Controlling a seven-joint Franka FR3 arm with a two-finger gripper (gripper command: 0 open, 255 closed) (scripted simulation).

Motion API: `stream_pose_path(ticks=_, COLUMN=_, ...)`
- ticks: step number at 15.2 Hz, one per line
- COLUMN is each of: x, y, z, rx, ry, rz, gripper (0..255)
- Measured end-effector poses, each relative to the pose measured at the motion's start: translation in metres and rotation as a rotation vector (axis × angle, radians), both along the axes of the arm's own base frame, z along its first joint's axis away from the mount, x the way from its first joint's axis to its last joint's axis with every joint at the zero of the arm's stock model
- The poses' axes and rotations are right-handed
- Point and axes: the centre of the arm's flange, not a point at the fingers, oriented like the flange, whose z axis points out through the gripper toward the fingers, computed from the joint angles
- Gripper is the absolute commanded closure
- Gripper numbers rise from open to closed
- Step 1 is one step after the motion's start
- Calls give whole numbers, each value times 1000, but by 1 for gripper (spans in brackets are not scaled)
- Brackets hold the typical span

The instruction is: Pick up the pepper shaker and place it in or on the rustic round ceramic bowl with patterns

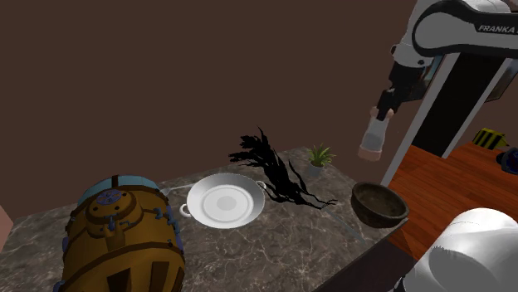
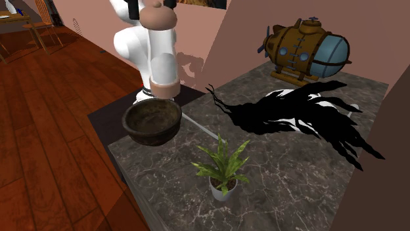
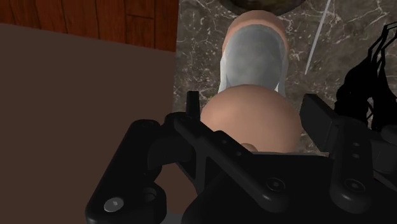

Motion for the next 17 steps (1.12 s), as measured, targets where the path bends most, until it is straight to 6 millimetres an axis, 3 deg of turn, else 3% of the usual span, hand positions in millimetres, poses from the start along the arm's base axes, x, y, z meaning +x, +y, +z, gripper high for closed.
stream_pose_path(ticks=8, x=-101, y=14, z=19, rx=0, ry=0, rz=0, gripper=255)
stream_pose_path(ticks=17, x=-112, y=17, z=-22, rx=1, ry=1, rz=0, gripper=255)
